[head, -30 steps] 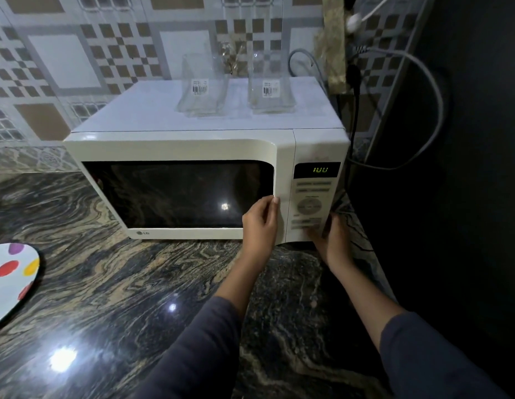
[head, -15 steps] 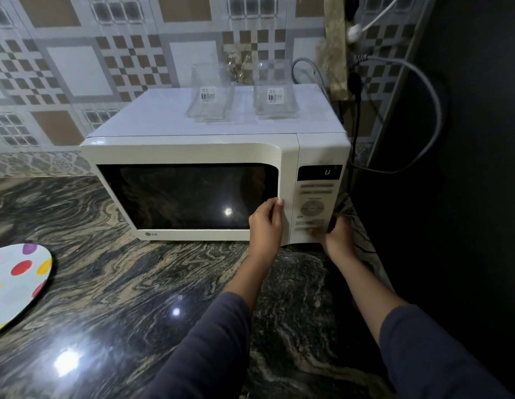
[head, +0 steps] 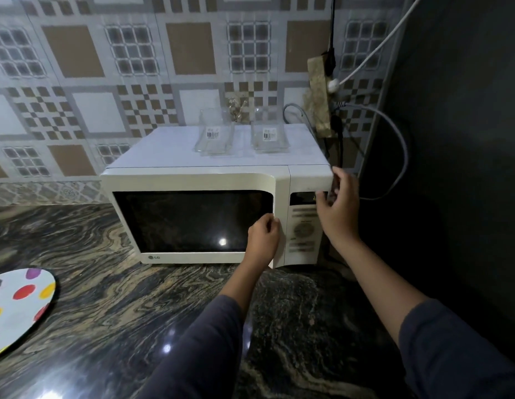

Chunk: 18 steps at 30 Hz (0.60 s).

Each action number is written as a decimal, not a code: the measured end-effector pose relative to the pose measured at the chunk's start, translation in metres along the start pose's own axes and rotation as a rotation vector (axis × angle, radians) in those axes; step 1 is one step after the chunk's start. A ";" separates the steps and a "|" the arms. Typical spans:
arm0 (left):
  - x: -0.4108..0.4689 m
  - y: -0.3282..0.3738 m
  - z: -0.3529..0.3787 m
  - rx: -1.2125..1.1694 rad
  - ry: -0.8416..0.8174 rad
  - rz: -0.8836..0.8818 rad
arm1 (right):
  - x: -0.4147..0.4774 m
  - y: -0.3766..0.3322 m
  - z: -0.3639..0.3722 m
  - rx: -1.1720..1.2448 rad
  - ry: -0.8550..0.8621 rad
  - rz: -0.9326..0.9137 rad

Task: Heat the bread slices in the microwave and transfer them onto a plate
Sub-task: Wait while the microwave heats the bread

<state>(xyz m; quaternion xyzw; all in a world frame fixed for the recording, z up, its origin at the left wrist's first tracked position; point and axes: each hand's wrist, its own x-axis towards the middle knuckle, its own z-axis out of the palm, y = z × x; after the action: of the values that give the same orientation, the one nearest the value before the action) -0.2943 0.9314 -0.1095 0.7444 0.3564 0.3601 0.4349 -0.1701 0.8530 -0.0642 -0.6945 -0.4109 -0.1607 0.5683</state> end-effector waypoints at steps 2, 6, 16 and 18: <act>0.000 0.007 0.000 -0.008 0.018 0.008 | 0.010 -0.011 -0.003 -0.068 -0.032 -0.106; 0.000 0.010 0.000 -0.035 0.023 -0.034 | 0.022 -0.018 0.001 -0.160 -0.172 -0.135; -0.004 0.013 0.002 -0.021 0.043 -0.038 | 0.024 -0.023 0.003 -0.022 -0.123 0.002; -0.004 0.012 0.004 -0.012 0.054 -0.025 | 0.024 -0.023 0.002 -0.016 -0.122 0.016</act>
<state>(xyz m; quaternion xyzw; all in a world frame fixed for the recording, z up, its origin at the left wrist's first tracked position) -0.2904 0.9220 -0.1009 0.7274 0.3751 0.3769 0.4338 -0.1738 0.8646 -0.0332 -0.7107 -0.4379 -0.1169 0.5380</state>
